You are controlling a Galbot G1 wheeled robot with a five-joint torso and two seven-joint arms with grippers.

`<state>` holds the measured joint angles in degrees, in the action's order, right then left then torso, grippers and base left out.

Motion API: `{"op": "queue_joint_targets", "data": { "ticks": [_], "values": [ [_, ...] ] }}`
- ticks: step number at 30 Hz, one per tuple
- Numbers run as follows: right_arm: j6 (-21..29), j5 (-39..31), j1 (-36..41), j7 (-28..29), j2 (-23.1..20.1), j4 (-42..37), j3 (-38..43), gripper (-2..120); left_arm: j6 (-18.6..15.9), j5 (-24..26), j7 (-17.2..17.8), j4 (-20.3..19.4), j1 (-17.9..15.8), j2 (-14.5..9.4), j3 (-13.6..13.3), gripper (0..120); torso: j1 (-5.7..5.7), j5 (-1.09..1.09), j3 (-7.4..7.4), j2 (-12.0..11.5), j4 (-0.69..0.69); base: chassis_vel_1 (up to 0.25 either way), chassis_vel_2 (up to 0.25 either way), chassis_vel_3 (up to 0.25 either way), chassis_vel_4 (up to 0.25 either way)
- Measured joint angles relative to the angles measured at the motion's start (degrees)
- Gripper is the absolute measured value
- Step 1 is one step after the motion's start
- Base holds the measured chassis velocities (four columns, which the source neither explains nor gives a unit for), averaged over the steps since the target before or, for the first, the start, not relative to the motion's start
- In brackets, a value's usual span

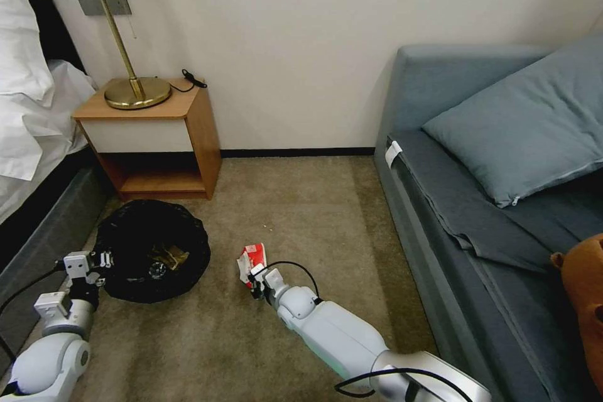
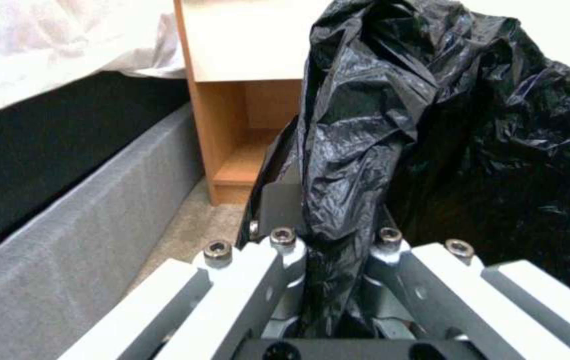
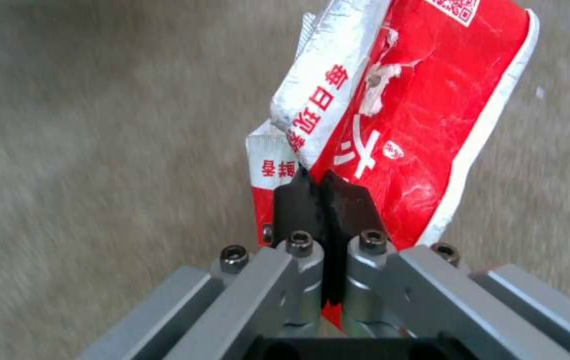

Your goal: Pick up the trash bin, then pick up the garbage on the floor and place it into the trash bin.

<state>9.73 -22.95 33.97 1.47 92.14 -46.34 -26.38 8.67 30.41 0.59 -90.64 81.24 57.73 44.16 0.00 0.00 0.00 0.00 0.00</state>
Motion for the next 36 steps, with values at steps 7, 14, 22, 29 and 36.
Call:
{"op": "queue_joint_targets", "data": {
  "ticks": [7, 14, 22, 29, 36],
  "values": [
    [0.08, -0.24, -0.01, 0.13, 0.0, -2.5, 2.13, 0, 0.3, 0.33, 0.0, 0.5, -0.18, -0.51, 0.48, 4, 0.0, -0.01, 0.0, 0.0, 0.0, 0.0, 0.0, 0.0, 0.0],
    [0.28, -0.98, 0.05, 0.49, -1.78, -7.41, 6.36, 0, 0.42, 0.17, -0.01, 0.86, -0.76, -0.81, 0.49, 4, 0.0, -0.01, 0.0, 0.0, -0.01, 0.0, 0.0, 0.0, 0.0],
    [0.08, -2.84, -0.88, 0.45, -5.5, -13.79, 9.89, 0, 0.45, 0.12, -0.03, 0.9, -0.92, -0.92, 0.09, 4, 0.0, -0.01, 0.0, 0.0, -0.01, 0.0, 0.0, 0.0, 0.0],
    [0.09, -8.91, -2.65, -1.1, -8.73, -22.75, 10.87, 0, 0.46, -0.14, -0.06, 0.63, -1.08, -0.82, -0.49, 4, 0.0, -0.02, 0.0, 0.0, 0.0, 0.0, 0.0, 0.0, 0.0],
    [3.6, -25.79, -3.04, -7.76, -12.5, -37.04, 8.03, 0, 0.22, -0.1, -0.07, 0.31, -2.08, -0.68, -1.12, 4, 0.0, -0.02, 0.0, 0.0, -0.01, 0.0, 0.0, 0.0, 0.0]
  ]
}}
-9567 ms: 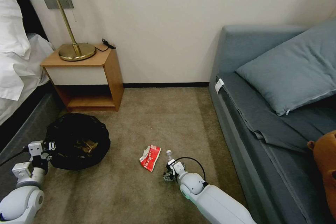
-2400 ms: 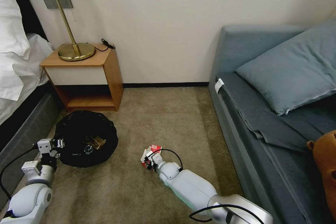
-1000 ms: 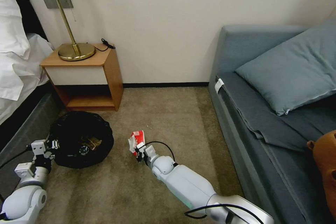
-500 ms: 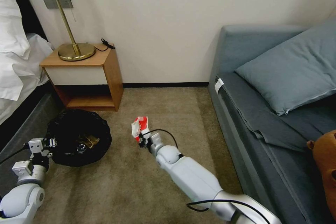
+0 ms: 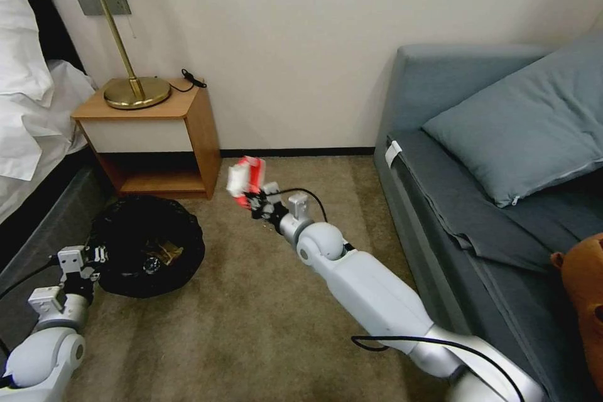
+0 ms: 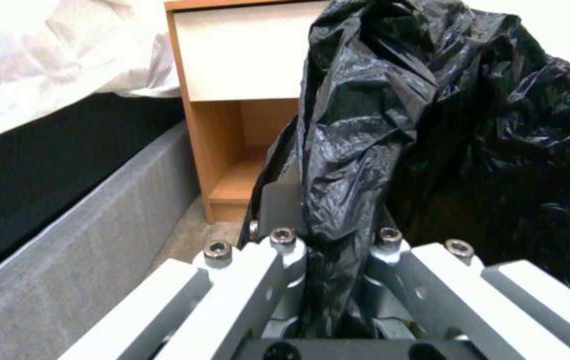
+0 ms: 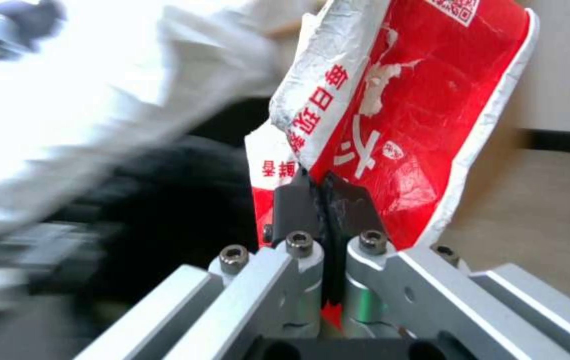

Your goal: Pick up the trash bin, then pick up the garbage on the floor and place it into the trash bin.

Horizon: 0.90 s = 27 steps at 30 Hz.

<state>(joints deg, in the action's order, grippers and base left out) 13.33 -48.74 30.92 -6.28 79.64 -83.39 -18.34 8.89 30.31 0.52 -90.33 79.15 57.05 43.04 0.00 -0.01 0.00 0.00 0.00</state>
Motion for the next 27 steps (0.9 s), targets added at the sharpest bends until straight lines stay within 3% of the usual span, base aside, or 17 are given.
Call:
{"op": "queue_joint_targets", "data": {
  "ticks": [3, 12, 27],
  "values": [
    [0.81, -4.5, 0.09, -3.15, 0.11, -3.15, -1.7, 0, -0.33, 0.06, 0.03, -0.68, -0.31, 0.48, -0.47, 4, 0.0, 0.01, 0.0, 0.0, 0.0, 0.0, 0.0, 0.0, 0.0],
    [0.94, -7.21, -1.07, -4.84, 3.68, -1.15, -5.02, 0, -1.09, 0.89, 0.12, -2.88, -0.16, 1.98, -1.6, 4, 0.0, 0.01, 0.0, 0.0, 0.01, 0.0, 0.0, 0.0, 0.0],
    [-1.49, -1.09, -0.22, -3.55, 9.05, 8.31, -9.89, 0, -1.32, 1.05, 0.1, -3.79, 0.29, 2.48, -2.13, 4, 0.0, 0.02, 0.0, 0.0, 0.0, 0.0, 0.0, 0.0, 0.0]
  ]
}}
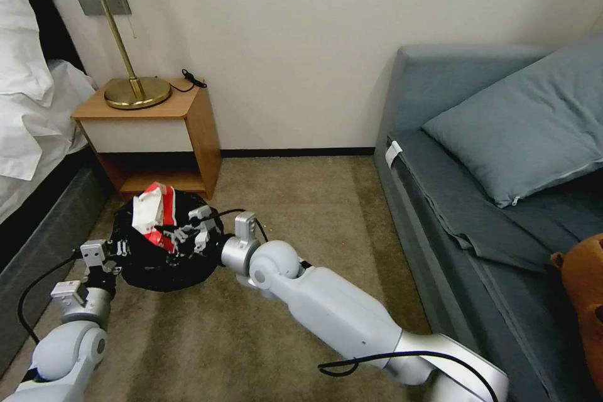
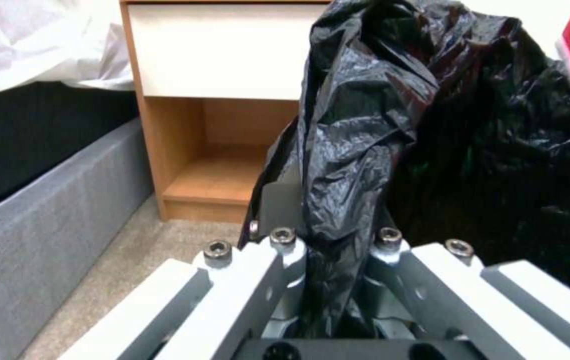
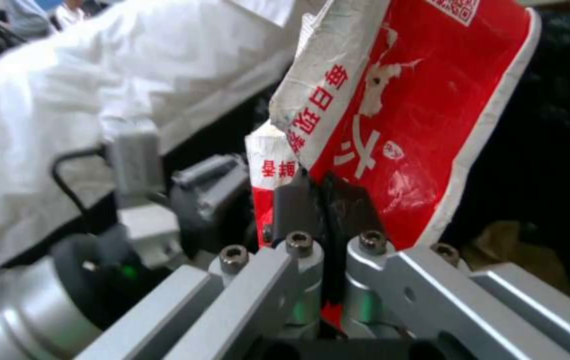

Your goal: Pick up the trash bin, then pick up the garbage on the floor and place it into the trash bin.

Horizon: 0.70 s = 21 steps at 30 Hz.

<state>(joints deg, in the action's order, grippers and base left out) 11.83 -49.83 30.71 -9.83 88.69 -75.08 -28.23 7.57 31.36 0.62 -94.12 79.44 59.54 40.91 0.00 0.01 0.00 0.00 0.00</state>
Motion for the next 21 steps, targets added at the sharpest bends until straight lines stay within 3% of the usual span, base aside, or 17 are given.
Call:
{"op": "queue_joint_targets", "data": {
  "ticks": [2, 5, 13, 15, 21],
  "values": [
    [0.0, 0.57, 0.14, 0.44, 0.27, 0.76, -0.26, 0, 0.05, 0.02, -0.01, 0.05, 0.11, 0.0, 0.08, 4, 0.0, 0.0, 0.0, 0.0, 0.0, 0.0, 0.0, 0.0, 0.0],
    [0.25, 2.46, 0.84, 1.45, 0.63, 1.95, -0.84, 15, 0.11, 0.02, -0.08, -0.02, 0.22, 0.08, 0.14, 4, 0.0, 0.0, 0.0, 0.0, 0.0, 0.0, 0.0, 0.0, 0.0],
    [0.37, 3.55, 1.32, 2.51, 0.13, 1.88, -1.28, 39, 0.11, -0.09, -0.07, -0.41, 0.41, 0.29, 0.15, 4, 0.0, 0.0, 0.0, 0.0, 0.0, 0.0, 0.0, 0.0, 0.0],
    [0.36, 3.55, 1.4, 3.3, -0.23, 0.96, -1.28, 50, 0.11, -0.19, -0.07, -0.49, 0.53, 0.32, 0.21, 4, 0.0, -0.01, 0.0, 0.0, -0.01, 0.0, 0.0, 0.0, 0.0],
    [0.3, 3.57, 1.41, 4.56, -0.49, -0.44, -0.94, 64, 0.11, -0.24, 0.0, -0.52, 0.57, 0.33, 0.41, 4, 0.0, -0.01, 0.0, 0.0, 0.0, 0.0, 0.0, 0.0, 0.0]
  ]
}}
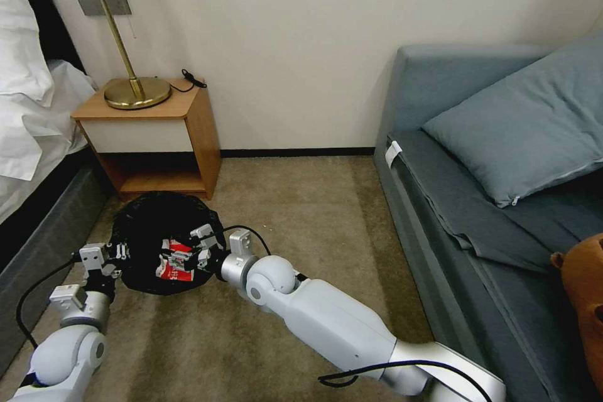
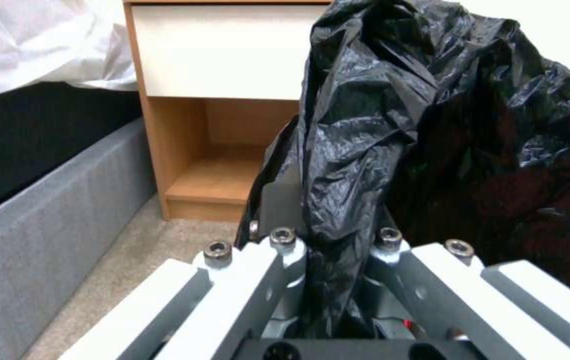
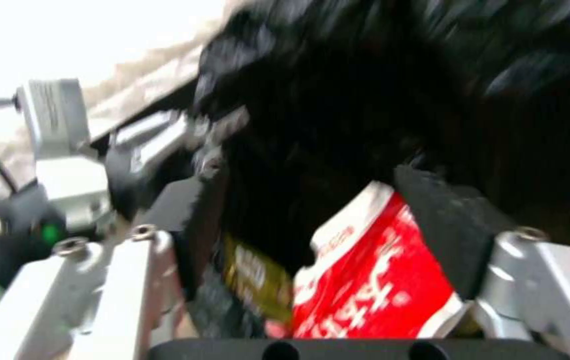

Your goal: Pick up the trash bin, then pick up the garbage on the floor and place it into the trash bin.

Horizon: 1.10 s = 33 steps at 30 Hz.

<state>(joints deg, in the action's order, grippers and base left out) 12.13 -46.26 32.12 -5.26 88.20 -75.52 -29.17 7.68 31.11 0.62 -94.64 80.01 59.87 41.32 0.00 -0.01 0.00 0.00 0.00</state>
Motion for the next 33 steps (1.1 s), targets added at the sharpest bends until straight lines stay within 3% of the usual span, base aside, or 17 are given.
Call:
{"op": "queue_joint_targets", "data": {
  "ticks": [6, 9, 11, 13, 18, 21, 22, 29, 33],
  "values": [
    [-0.56, 3.69, -1.39, 3.74, -0.49, -2.44, 3.34, 93, -1.25, 2.52, 1.18, -1.21, 0.08, 0.16, 0.4, 4, 0.0, 0.0, 0.0, 0.0, 0.0, 0.0, 0.0, 0.0, 0.0],
    [-0.83, 7.44, -2.31, 5.85, -1.08, -3.26, 5.39, 99, -1.9, 3.66, 2.05, -1.24, -0.16, 0.26, 0.73, 4, 0.0, 0.0, 0.0, 0.0, -0.01, 0.0, 0.0, 0.0, 0.0],
    [-0.91, 10.07, -2.78, 6.92, -1.44, -3.55, 6.67, 99, -2.8, 5.12, 3.06, -1.24, -0.3, 0.37, 0.88, 4, 0.0, 0.0, 0.0, 0.0, -0.01, 0.0, 0.0, 0.0, 0.0],
    [-0.69, 15.24, -3.62, 8.8, -2.42, -3.66, 9.59, 100, -5.11, 8.85, 6.48, -1.05, -0.81, 0.77, 1.29, 4, 0.0, 0.0, 0.0, 0.0, 0.01, 0.0, 0.0, 0.0, 0.0],
    [1.0, 20.9, -3.93, 11.75, -5.19, -2.25, 12.65, 100, -6.72, 13.21, 10.49, 0.19, -2.17, 1.08, 2.14, 4, 0.0, -0.01, 0.0, 0.0, 0.0, 0.0, 0.0, 0.0, 0.0],
    [2.07, 24.55, -2.43, 12.82, -7.47, -0.59, 14.74, 100, -8.77, 19.32, 13.93, 0.94, -4.41, 1.6, 2.56, 4, 0.0, 0.0, 0.0, 0.0, 0.0, 0.0, 0.0, 0.0, 0.0],
    [2.08, 26.47, -0.63, 12.81, -8.3, 0.43, 16.1, 100, -9.61, 22.51, 15.64, 1.57, -6.9, 2.25, 2.61, 4, 0.0, -0.01, 0.0, 0.0, -0.02, 0.0, 0.0, 0.0, 0.0],
    [0.68, 32.28, 2.52, 12.2, -8.6, 2.12, 18.14, 100, -10.13, 27.74, 17.21, 1.92, -10.16, 3.93, 2.08, 4, 0.0, 0.0, 0.0, 0.0, 0.0, 0.0, 0.0, 0.0, 0.0],
    [0.39, 33.49, 3.96, 12.04, -8.61, 2.23, 18.66, 100, -9.78, 30.11, 17.6, 4.27, -11.34, 4.78, 1.98, 4, 0.0, 0.0, 0.0, 0.0, -0.01, 0.0, 0.0, 0.0, 0.0]
  ]
}}
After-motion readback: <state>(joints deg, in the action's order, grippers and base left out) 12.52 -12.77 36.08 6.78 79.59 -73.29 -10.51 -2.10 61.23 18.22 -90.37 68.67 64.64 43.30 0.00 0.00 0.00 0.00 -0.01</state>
